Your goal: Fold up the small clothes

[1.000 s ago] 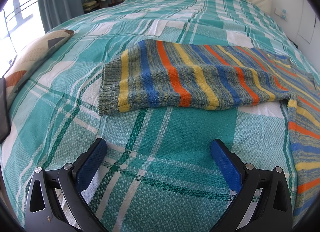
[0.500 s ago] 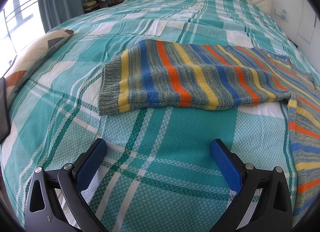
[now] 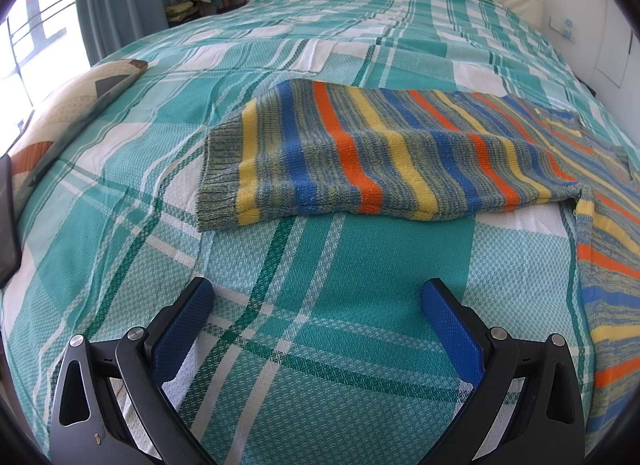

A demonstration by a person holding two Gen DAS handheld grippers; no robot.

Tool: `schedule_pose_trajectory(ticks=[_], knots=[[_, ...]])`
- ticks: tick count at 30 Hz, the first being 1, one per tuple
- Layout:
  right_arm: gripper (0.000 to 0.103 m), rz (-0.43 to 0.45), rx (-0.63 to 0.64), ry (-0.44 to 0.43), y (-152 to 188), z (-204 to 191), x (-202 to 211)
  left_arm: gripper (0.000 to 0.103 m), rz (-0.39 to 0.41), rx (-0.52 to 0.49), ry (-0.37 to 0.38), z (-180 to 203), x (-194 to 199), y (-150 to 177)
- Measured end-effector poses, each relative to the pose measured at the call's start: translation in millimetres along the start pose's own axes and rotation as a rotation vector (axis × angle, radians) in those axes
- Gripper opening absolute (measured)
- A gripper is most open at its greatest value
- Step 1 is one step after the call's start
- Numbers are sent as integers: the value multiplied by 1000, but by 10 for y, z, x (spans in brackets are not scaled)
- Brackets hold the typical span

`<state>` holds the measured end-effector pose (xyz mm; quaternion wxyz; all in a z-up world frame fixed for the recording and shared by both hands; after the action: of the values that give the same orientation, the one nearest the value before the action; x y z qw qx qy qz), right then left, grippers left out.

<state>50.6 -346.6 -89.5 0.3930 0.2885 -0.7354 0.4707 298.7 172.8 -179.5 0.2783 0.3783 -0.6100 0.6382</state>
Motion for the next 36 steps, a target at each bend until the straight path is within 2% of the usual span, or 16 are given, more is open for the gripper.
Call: schedule_pose_trajectory(ticks=[36], knots=[[75,5,-8,-9,2,2,38,103,-1,1,0,1,-4,2]])
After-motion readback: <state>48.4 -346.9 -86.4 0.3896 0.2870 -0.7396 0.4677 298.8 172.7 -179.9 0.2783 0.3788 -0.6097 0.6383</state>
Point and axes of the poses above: each gripper's, at about its wrist camera, not at the fingertips, and x roughly against the way its jaws point, z to its right, y to its underside, the point moved 3 cm from there along -x, roughly the way its jaws point, and after that the axes turned 3 degrees about -z, right-handed, at the moved point
